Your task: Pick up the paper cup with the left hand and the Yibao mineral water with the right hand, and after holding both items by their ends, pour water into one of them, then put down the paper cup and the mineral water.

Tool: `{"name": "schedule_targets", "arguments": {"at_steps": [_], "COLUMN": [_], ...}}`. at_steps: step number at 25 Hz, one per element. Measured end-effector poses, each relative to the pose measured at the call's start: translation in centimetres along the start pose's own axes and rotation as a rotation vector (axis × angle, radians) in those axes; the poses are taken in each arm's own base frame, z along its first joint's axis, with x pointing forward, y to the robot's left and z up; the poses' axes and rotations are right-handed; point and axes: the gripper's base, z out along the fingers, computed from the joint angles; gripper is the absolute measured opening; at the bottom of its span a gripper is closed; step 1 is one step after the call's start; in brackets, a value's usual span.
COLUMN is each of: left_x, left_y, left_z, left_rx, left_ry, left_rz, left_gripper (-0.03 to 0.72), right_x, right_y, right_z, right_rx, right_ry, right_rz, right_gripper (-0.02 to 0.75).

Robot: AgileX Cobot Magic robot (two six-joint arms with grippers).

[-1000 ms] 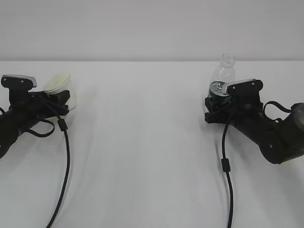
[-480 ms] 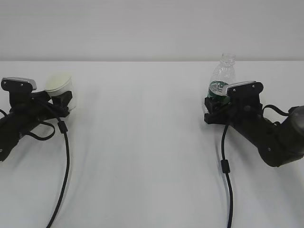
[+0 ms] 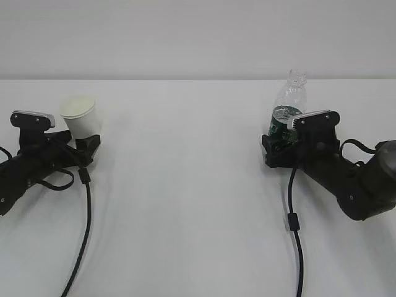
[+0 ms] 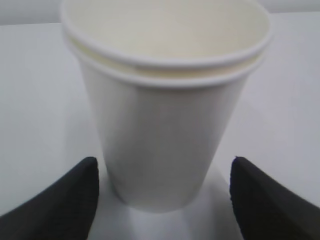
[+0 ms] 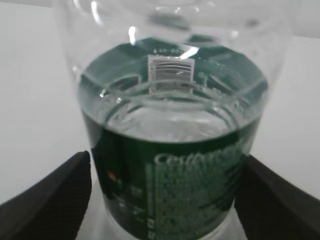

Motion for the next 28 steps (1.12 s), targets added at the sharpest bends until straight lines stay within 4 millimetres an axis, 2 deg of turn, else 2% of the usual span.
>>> {"name": "schedule_targets", "arguments": {"at_steps": [6,12,15,18,19,20,23,25,28], "left_x": [-0.8,-3.7,-4.5,-5.2,-5.6,-6.0,-7.1,-8.0,-10.4], "left_y": [-0.2,-0.8,-1.1,-1.5,-1.6,-1.7,-2.1,-2.3,-2.8], "left_z": [-0.9,-3.1,-4.0,-5.2,-5.6,-6.1,-7.5,-8.5,-10.3], "left_rx": [-0.007,-0.013,-0.013,-0.014,-0.015,-0.017,-0.026,-0.031,-0.044], "left_ry": [0.026,-0.008,-0.015,-0.017,-0.019,-0.018,-0.001,-0.006,-0.033], "left_rz": [0.007,0.050,0.055,0.066,0.071,0.075,0.086,0.094,0.117], "left_gripper": [0.594,0.593,0.593,0.593,0.593,0.592,0.592,0.592,0.592], "right_x": [0.6,-0.7,-1.5,-2.6,-2.1,-4.0,-5.2,-5.8,-6.7], "right_y": [0.2,0.3,0.4,0.5,0.6,0.6,0.7,0.8,0.9], "right_z": [-1.2,-3.0,-3.9,-6.2,-6.6,-7.7,-9.5,-10.8,-12.8], "right_rx": [-0.006,-0.008,-0.008,-0.010,-0.011,-0.007,-0.006,-0.005,-0.004], "right_ry": [0.021,-0.016,-0.024,-0.025,-0.005,-0.053,-0.075,-0.089,-0.111], "right_rz": [0.004,0.004,0.003,0.002,0.004,-0.003,-0.009,-0.013,-0.017], "right_gripper": [0.657,0.657,0.657,0.654,0.654,0.652,0.646,0.645,0.644]}}
